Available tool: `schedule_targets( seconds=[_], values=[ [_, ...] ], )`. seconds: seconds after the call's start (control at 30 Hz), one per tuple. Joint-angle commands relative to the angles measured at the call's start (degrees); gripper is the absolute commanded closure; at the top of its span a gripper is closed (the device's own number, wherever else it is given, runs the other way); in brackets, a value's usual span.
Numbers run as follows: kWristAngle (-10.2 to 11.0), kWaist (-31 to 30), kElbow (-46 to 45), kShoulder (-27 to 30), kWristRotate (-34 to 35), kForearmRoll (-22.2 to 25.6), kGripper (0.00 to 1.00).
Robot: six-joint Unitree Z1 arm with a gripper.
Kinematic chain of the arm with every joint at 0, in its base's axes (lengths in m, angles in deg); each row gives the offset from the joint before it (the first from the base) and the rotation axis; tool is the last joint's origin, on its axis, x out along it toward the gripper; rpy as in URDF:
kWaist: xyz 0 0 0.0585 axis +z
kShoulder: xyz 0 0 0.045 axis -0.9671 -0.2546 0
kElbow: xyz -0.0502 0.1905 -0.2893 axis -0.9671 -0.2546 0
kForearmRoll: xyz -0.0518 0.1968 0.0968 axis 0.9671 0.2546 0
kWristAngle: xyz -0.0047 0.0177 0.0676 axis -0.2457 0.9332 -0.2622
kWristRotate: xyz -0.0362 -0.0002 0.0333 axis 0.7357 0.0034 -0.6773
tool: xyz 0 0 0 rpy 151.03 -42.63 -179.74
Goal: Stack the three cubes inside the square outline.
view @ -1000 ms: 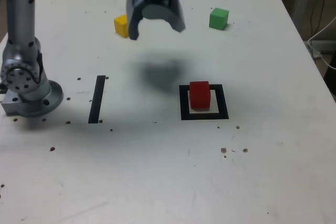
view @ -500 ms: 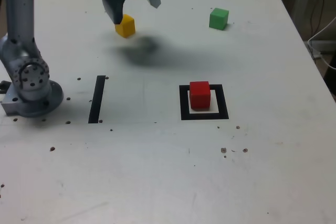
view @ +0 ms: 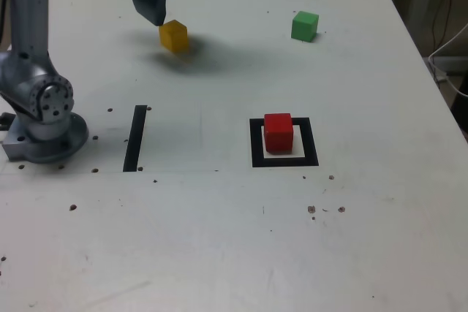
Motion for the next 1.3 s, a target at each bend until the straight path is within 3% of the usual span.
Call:
schedule_targets(
  seconds=[0.0, 0.47, 0.93, 1.27],
  values=[
    [0.3, 0.8, -0.5, -1.0, 0.1, -1.2, 0.01],
    [-0.2, 2.3, -2.8, -4.9, -0.1, -5.1, 0.04],
    [-2.9, 2.7, -3.9, -6.2, -2.0, -7.4, 0.31],
    [-2.5, 3.5, -4.1, -6.7, -3.0, -10.3, 0.51]
  ],
)
